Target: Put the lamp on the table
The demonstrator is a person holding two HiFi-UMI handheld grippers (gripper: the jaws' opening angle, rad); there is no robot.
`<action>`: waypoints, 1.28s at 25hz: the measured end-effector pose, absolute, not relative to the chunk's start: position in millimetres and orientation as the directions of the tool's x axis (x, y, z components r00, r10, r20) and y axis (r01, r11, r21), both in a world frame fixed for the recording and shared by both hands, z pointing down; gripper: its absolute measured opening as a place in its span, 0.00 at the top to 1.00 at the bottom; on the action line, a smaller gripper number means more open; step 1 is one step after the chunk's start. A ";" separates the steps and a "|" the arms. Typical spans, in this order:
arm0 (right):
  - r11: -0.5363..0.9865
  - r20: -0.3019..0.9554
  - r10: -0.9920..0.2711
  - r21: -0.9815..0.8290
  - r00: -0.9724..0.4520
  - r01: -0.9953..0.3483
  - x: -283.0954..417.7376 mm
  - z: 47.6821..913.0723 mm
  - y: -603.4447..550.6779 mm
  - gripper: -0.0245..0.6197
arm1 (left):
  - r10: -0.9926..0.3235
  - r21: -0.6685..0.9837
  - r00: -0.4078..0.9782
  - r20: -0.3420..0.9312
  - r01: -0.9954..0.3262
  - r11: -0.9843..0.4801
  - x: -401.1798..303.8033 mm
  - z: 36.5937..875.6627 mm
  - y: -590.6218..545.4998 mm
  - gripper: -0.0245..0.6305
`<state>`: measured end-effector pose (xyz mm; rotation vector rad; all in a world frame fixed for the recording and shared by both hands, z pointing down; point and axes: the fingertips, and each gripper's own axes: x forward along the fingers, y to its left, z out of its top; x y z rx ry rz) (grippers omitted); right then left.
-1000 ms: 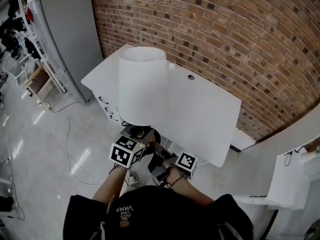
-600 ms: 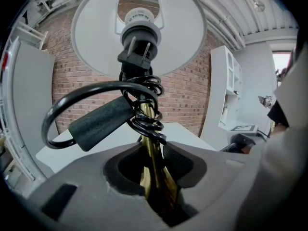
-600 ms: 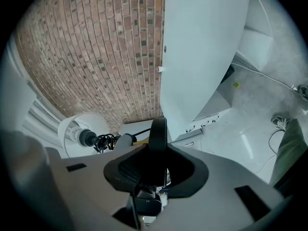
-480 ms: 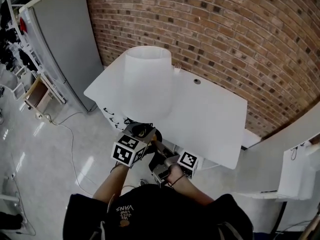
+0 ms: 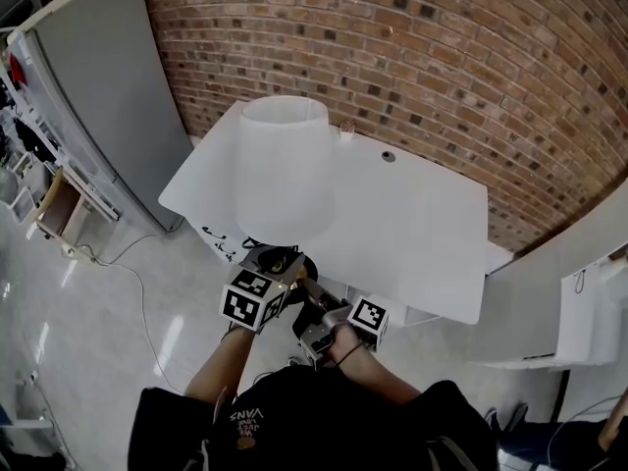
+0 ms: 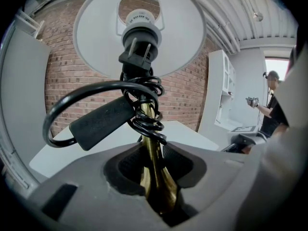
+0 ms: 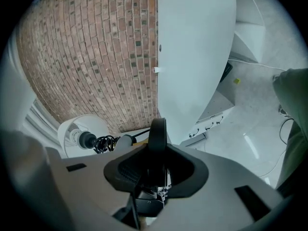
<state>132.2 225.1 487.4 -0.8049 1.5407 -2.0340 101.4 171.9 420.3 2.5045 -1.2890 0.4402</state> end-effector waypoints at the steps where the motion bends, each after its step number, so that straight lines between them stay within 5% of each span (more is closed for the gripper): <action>1: -0.273 0.183 -0.667 -0.962 -0.722 0.008 129.0 490.4 221.0 0.81 | -0.732 0.120 0.553 0.399 -0.823 -0.556 97.8 423.6 167.5 0.78; 32: -0.324 0.228 -0.638 -0.946 -0.736 -0.012 49.4 552.1 -86.5 0.80 | -0.723 0.147 0.485 0.493 -0.865 -0.480 16.6 494.3 -142.5 0.78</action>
